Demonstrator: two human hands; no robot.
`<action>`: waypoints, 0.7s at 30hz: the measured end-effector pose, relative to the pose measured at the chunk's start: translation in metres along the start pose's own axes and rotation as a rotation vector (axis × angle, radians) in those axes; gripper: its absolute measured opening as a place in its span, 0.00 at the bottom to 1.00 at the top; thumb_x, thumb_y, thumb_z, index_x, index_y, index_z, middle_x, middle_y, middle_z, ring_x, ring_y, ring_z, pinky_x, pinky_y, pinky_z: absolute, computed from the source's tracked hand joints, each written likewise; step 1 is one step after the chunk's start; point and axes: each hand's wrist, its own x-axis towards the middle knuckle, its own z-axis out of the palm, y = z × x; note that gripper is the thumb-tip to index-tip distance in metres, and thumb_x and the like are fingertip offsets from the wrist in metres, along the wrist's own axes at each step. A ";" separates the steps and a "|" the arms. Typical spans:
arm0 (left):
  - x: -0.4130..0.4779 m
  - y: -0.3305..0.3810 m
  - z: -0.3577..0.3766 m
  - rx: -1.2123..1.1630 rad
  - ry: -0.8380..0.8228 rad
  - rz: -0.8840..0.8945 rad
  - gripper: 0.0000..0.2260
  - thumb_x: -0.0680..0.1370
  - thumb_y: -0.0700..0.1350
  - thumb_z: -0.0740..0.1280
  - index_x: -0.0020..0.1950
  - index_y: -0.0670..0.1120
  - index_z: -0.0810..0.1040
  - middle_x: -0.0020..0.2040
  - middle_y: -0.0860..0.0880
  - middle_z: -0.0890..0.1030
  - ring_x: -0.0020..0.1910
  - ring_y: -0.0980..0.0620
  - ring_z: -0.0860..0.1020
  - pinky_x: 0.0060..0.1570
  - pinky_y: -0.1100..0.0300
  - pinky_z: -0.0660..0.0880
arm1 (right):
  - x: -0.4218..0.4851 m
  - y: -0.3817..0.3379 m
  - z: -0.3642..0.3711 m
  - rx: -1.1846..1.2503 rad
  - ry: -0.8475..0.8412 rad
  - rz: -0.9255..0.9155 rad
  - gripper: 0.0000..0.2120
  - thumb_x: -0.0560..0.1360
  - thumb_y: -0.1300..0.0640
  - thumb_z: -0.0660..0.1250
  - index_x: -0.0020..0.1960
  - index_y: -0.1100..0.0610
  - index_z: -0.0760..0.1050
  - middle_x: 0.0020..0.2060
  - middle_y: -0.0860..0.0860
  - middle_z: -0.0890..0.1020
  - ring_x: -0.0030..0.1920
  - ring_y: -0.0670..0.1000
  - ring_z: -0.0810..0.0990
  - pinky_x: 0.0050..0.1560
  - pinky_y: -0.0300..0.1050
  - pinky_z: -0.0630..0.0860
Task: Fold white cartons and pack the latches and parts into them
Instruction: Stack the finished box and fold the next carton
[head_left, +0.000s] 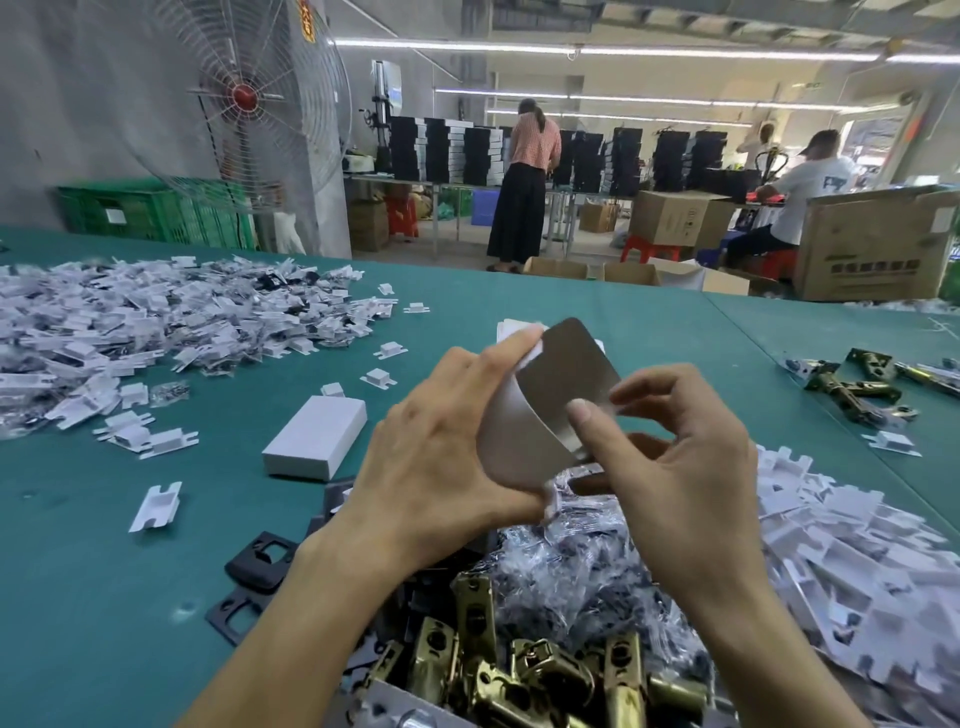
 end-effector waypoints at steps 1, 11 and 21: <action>0.001 -0.002 -0.001 -0.055 0.037 -0.007 0.47 0.59 0.59 0.74 0.75 0.70 0.57 0.57 0.58 0.73 0.48 0.56 0.76 0.41 0.54 0.79 | -0.001 -0.001 0.001 0.050 -0.042 0.011 0.07 0.72 0.56 0.75 0.46 0.51 0.78 0.40 0.50 0.85 0.35 0.51 0.86 0.31 0.42 0.81; 0.002 0.000 0.002 -0.052 0.117 0.041 0.19 0.62 0.59 0.69 0.50 0.56 0.70 0.43 0.57 0.72 0.37 0.54 0.71 0.32 0.56 0.69 | -0.002 0.003 0.005 -0.105 -0.534 0.073 0.07 0.78 0.57 0.68 0.52 0.49 0.83 0.43 0.42 0.86 0.46 0.41 0.82 0.46 0.39 0.78; -0.002 0.002 0.001 0.035 -0.035 -0.027 0.26 0.58 0.58 0.66 0.54 0.62 0.63 0.45 0.59 0.71 0.36 0.60 0.71 0.31 0.63 0.63 | 0.000 -0.006 -0.004 0.317 -0.113 0.069 0.06 0.74 0.52 0.68 0.50 0.48 0.76 0.44 0.54 0.85 0.43 0.52 0.85 0.43 0.49 0.84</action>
